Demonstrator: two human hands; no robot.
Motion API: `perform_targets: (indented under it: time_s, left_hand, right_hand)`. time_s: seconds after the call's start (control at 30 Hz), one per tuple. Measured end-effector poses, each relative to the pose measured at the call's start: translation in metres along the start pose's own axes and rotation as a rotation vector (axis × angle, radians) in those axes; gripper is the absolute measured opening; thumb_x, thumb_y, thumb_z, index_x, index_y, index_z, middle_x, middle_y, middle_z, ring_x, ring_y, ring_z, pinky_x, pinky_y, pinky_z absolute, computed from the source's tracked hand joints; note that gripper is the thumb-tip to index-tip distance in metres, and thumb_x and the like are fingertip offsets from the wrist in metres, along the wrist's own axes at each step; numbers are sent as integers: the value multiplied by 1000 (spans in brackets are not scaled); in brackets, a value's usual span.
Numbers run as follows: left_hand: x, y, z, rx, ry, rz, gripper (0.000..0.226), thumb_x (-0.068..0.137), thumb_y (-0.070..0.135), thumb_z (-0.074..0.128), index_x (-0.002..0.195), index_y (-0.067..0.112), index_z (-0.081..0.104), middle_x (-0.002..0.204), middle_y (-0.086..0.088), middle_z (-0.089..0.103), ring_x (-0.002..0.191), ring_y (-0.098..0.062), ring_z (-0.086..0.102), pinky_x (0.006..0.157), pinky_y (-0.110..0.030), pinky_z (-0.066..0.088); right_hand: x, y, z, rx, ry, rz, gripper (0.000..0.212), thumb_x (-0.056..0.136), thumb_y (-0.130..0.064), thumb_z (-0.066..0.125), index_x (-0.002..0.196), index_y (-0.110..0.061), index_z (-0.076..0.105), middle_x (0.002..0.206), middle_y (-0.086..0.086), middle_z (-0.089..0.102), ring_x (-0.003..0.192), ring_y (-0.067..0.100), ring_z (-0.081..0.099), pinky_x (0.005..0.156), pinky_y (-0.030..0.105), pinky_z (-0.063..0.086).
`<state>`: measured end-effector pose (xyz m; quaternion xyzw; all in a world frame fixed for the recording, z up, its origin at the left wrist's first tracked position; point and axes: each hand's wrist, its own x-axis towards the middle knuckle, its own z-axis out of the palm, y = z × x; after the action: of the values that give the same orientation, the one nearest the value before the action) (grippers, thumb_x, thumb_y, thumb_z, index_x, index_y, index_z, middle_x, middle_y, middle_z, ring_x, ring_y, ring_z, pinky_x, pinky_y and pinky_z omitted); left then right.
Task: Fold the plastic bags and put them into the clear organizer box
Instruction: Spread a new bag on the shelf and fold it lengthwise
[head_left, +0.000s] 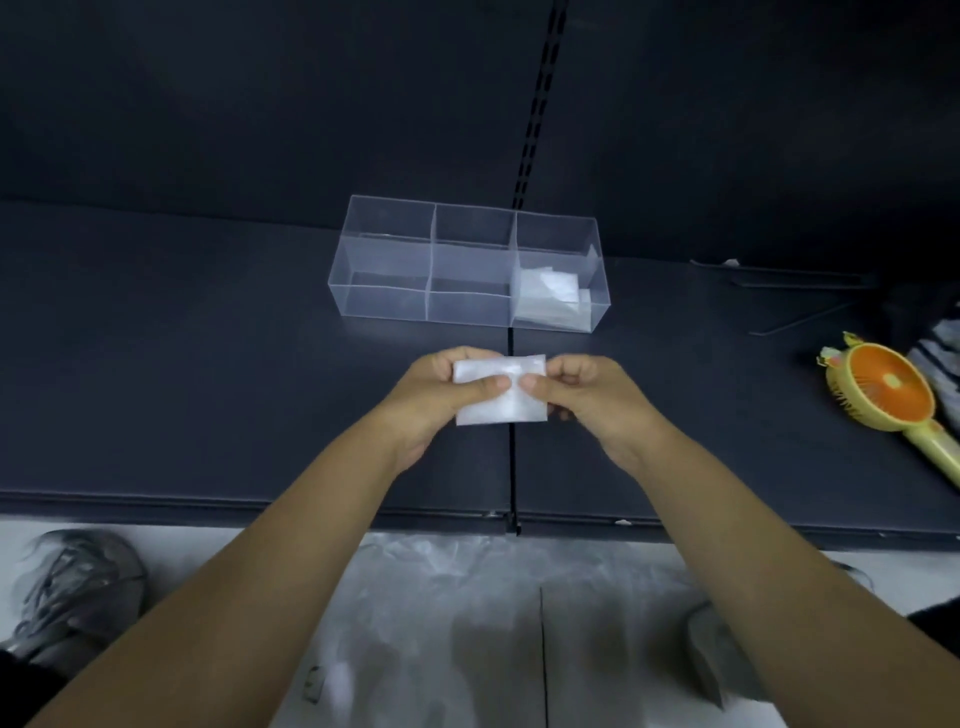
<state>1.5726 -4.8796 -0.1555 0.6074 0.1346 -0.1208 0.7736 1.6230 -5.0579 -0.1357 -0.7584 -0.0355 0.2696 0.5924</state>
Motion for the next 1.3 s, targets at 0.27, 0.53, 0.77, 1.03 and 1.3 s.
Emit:
perform_targets:
  time_s: [0.27, 0.53, 0.77, 1.03, 1.3]
  left_hand:
    - [60, 20, -1, 785, 522, 344, 19, 92, 16, 61, 111, 15, 63, 103, 2, 65, 100, -14, 58, 91, -21, 45]
    - [77, -13, -14, 1477, 289, 338, 63, 100, 42, 40, 153, 20, 14, 162, 0, 6, 148, -20, -6, 119, -41, -7]
    - [25, -60, -16, 1509, 300, 304, 68, 97, 54, 19, 153, 19, 7, 162, 1, -3, 143, -12, -20, 117, -37, -15]
    - [-16, -104, -40, 1656, 313, 137, 80, 84, 69, -12, 151, 25, -8, 158, 4, -11, 146, -18, -13, 119, -46, -7]
    - [-15, -106, -43, 1680, 285, 122, 75, 84, 69, -17, 147, 27, -19, 158, 5, -17, 146, -18, -16, 117, -45, -14]
  right_hand:
    - [102, -19, -53, -25, 541, -16, 26, 79, -20, 77, 94, -2, 67, 100, 12, 69, 82, 14, 60, 76, 23, 50]
    - [151, -3, -51, -1000, 740, 53, 23, 82, -32, 61, 97, -19, 72, 108, 6, 62, 111, 28, 51, 91, 36, 32]
    - [128, -7, -44, -908, 718, -381, 18, 85, -23, 64, 96, -10, 64, 106, 10, 58, 102, 29, 52, 87, 37, 38]
    - [110, -9, -27, -1057, 75, -157, 74, 97, -61, 14, 109, -9, 65, 112, 10, 66, 110, 31, 55, 86, 34, 37]
    - [121, -22, -18, -1133, -40, 136, 79, 90, -72, 9, 149, -24, 31, 159, 8, 19, 145, 30, 17, 115, 42, 14]
